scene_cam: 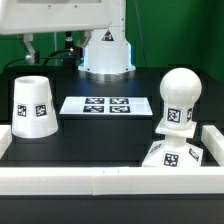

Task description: Assemble lamp

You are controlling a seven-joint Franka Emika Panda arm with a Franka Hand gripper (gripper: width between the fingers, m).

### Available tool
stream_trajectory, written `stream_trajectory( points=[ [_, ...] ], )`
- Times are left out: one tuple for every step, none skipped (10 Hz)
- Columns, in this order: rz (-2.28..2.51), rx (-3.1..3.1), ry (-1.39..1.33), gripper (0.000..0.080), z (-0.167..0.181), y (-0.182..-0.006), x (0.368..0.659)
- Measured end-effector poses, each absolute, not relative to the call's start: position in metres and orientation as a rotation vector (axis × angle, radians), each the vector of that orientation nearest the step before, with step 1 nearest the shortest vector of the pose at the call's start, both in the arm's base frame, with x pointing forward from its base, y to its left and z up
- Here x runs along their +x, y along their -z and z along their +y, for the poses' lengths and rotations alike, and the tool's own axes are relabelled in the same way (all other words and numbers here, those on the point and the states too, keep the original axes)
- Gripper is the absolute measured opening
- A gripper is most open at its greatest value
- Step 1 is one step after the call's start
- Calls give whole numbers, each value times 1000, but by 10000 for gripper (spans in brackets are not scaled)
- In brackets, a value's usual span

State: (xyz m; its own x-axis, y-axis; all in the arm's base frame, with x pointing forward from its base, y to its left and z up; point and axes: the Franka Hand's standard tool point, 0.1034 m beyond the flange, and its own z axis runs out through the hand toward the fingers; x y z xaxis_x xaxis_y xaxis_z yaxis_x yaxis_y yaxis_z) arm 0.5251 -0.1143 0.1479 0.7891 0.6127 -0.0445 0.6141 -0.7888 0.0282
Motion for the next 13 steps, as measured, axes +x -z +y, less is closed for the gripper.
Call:
stream_trajectory(
  points=[
    [1018, 2929, 51, 699, -112, -148, 525],
    [1016, 2929, 52, 699, -113, -147, 525],
    [1013, 2931, 54, 699, -114, -147, 524],
    [970, 2950, 48, 699, -121, -143, 515],
    [932, 2966, 59, 699, -127, -138, 498],
    [911, 2984, 79, 699, -131, -134, 486],
    [915, 2982, 76, 699, -130, -135, 488],
    [919, 2980, 76, 699, -129, -135, 488],
    [919, 2980, 77, 699, -129, -134, 488],
    [905, 2988, 78, 699, -130, -134, 487],
    [817, 3036, 90, 699, -134, -129, 477],
    [797, 3045, 102, 699, -138, -123, 463],
    [789, 3051, 114, 699, -139, -118, 453]
  ],
)
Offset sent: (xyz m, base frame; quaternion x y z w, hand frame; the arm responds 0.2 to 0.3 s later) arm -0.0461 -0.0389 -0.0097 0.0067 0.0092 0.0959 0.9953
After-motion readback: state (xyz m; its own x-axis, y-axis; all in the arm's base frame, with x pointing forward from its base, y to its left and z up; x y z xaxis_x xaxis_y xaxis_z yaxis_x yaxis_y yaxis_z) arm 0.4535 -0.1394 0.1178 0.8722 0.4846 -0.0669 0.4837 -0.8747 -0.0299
